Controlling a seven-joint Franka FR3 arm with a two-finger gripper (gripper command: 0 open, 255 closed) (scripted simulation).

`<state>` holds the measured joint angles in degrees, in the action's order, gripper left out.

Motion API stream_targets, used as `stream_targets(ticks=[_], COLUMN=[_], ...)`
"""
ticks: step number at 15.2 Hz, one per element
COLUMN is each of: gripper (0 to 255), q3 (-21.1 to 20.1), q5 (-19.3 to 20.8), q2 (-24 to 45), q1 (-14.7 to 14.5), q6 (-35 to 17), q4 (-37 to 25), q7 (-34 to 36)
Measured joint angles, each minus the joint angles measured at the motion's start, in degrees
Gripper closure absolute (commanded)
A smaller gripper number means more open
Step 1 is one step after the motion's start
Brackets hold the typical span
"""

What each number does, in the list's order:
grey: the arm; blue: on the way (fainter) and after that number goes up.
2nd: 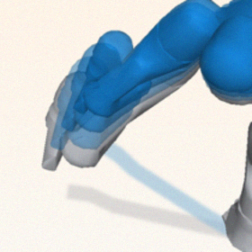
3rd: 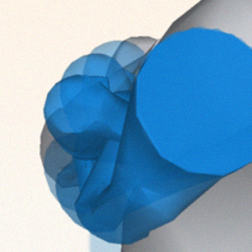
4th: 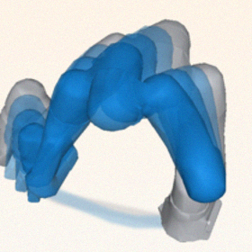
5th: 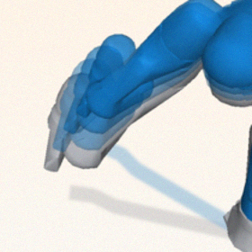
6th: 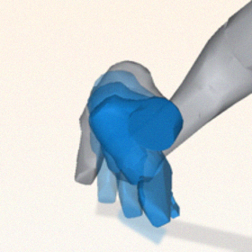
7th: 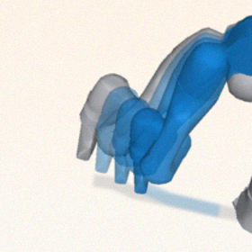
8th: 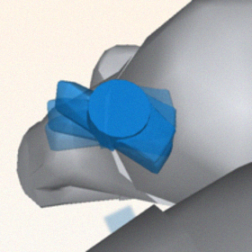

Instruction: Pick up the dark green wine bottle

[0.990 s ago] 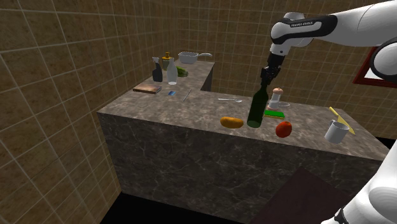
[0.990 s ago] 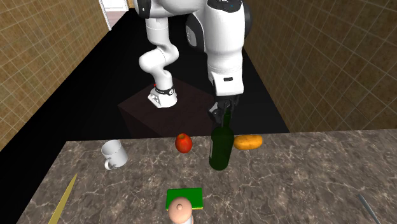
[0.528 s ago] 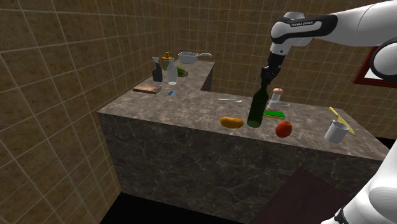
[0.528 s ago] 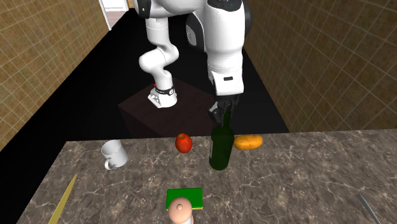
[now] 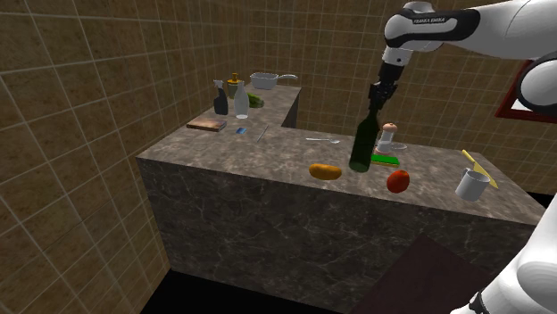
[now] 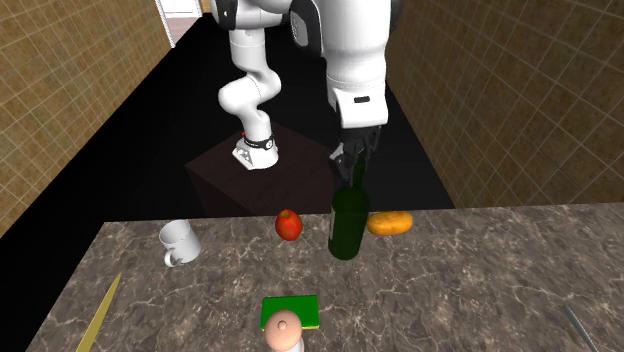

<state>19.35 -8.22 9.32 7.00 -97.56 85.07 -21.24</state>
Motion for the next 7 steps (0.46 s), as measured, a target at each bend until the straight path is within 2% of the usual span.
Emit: stream_targets(ticks=[7], gripper=[255], q3=[0.1], q5=[-0.6], q2=[1.8], q1=[0.6], q6=[5.9], q4=[-7.7], q7=[0.3])
